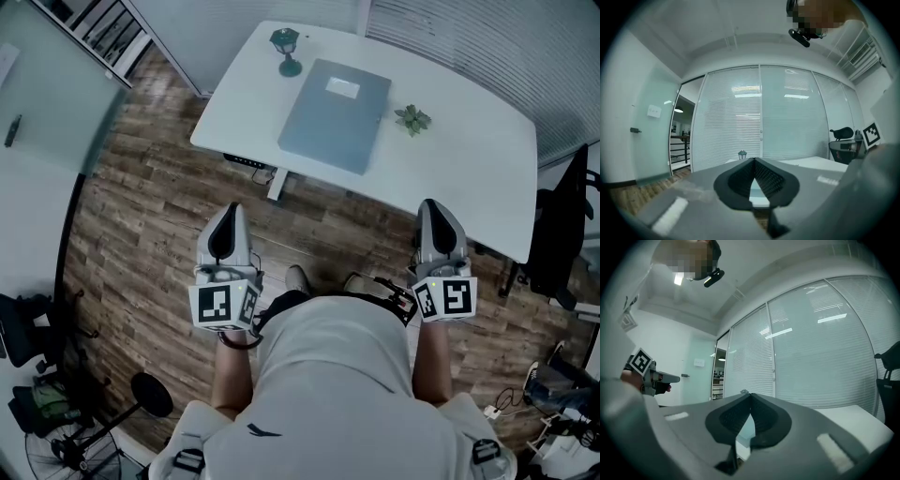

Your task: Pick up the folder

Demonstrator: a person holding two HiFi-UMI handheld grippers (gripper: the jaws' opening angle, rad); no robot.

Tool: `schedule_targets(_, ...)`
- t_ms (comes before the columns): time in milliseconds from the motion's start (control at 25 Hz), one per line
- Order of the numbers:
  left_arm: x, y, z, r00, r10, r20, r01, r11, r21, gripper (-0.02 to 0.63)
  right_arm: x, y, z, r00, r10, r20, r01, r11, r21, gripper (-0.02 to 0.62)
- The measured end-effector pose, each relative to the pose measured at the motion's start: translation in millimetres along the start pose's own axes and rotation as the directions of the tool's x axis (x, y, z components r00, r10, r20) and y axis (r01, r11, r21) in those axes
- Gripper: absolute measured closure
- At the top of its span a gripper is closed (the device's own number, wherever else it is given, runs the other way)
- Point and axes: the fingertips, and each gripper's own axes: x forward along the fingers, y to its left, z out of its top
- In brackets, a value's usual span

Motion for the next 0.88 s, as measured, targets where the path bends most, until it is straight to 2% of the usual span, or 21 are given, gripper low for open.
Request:
schedule_targets(440, 4, 26, -7, 1.0, 0.025, -0.018, -0.025, 1.0, 0.002, 0.601, 14, 14, -7, 1.0, 0.006, -0.025, -0.006, 1.0, -0.003, 0.594)
schedule_targets(880, 29, 78, -8, 1.0, 0.01, -0.02, -0.01, 1.0, 0.001, 0.601, 48, 37, -13, 0.998, -0.053, -0.04, 0.053, 0.999, -0.003, 0.594)
